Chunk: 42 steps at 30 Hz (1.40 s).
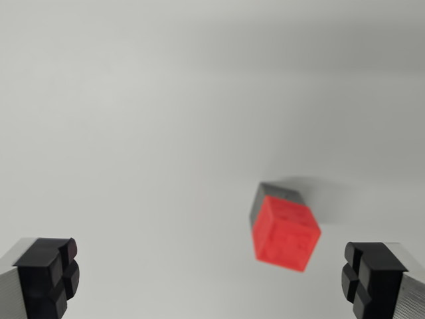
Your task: Destack cube
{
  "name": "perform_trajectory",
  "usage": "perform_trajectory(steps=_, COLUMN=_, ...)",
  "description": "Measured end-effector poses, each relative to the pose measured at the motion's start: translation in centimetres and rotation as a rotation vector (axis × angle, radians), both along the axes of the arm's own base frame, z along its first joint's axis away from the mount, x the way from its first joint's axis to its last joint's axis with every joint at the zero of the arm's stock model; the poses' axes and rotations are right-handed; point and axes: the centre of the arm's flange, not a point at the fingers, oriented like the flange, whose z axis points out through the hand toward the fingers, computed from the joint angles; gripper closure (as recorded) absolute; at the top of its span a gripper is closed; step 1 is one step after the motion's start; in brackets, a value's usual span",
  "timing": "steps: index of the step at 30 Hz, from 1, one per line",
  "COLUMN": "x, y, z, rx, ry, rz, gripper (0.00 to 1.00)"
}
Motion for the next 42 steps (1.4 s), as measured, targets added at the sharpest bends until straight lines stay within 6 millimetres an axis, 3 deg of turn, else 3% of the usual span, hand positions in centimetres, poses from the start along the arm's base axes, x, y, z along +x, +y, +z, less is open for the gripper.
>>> perform_trajectory(steps=18, x=-0.1, y=0.0, z=-0.3, rx=0.000, ry=0.004, rz=-0.002, gripper=0.00)
perform_trajectory(steps=42, x=-2.7, y=-1.3, z=-3.9, rx=-0.003, ry=0.000, rz=-0.046, gripper=0.00)
